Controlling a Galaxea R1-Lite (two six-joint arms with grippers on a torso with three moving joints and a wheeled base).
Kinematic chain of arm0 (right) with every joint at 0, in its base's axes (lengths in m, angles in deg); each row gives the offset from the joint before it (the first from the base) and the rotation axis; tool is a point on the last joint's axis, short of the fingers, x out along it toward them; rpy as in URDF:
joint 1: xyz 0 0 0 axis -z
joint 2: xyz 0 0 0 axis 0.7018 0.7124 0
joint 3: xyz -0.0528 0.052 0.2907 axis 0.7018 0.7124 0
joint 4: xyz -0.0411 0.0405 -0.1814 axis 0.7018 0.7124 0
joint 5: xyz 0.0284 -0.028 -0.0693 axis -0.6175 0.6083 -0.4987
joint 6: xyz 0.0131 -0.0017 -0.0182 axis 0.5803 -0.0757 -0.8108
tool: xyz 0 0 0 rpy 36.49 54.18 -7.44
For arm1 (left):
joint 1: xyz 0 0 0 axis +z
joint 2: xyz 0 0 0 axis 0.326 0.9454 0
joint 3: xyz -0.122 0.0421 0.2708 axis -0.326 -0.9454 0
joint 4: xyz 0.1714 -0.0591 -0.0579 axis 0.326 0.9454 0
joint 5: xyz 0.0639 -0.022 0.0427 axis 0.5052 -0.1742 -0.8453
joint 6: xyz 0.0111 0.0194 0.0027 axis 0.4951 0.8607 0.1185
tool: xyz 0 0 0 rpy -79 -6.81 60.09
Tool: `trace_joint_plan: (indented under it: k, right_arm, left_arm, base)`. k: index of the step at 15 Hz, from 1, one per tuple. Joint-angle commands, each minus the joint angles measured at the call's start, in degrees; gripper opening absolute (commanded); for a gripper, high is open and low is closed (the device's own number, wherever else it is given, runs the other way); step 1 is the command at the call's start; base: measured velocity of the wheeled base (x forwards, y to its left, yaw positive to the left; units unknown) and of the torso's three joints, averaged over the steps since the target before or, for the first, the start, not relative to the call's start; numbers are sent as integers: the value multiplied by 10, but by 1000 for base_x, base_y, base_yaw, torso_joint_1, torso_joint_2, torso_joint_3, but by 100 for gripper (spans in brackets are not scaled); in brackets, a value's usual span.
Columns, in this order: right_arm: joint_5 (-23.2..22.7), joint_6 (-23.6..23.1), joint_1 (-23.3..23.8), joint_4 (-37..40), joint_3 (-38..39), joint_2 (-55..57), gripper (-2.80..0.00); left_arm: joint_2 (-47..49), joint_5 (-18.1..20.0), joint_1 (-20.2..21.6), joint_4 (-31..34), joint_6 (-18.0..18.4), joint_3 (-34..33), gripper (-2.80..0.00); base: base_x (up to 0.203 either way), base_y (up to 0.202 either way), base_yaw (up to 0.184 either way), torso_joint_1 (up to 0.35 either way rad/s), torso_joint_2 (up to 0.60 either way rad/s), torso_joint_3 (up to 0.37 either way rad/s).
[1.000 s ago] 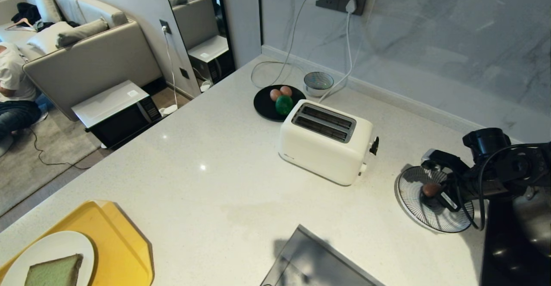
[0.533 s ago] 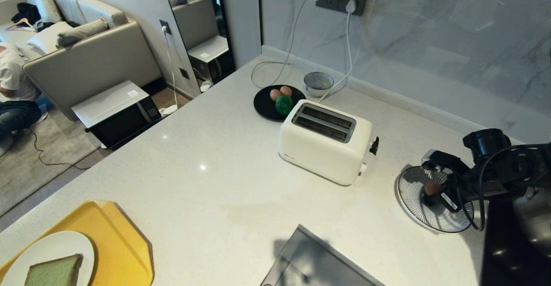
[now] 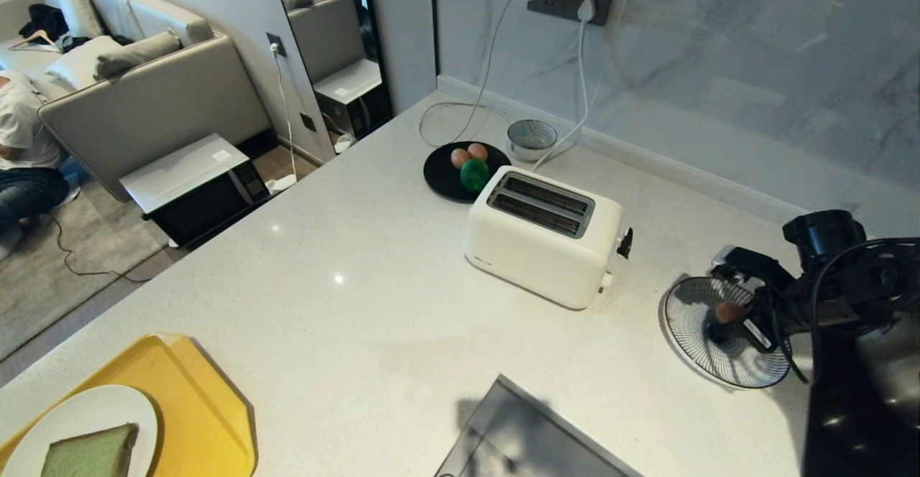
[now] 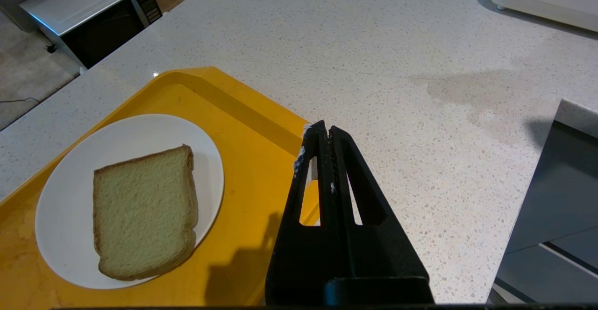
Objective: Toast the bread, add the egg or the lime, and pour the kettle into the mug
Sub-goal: Pick up the egg, then put the egg in the bowl
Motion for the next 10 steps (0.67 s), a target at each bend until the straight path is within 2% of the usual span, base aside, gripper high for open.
trace_joint_plan:
  k: [1, 6, 10]
  right_arm:
    - [0, -4, 0, -1, 18, -47, -280]
    - [2, 14, -1, -1, 78, -171, -280]
    - [8, 76, -1, -1, 139, -304, -280]
  left_arm:
    - [0, 0, 0, 0, 0, 0, -280]
    - [0, 0, 0, 0, 0, 0, -280]
    - [0, 0, 0, 0, 0, 0, -280]
  base:
    - [0, 0, 0, 0, 0, 0]
    - [0, 0, 0, 0, 0, 0]
    - [0, 0, 0, 0, 0, 0]
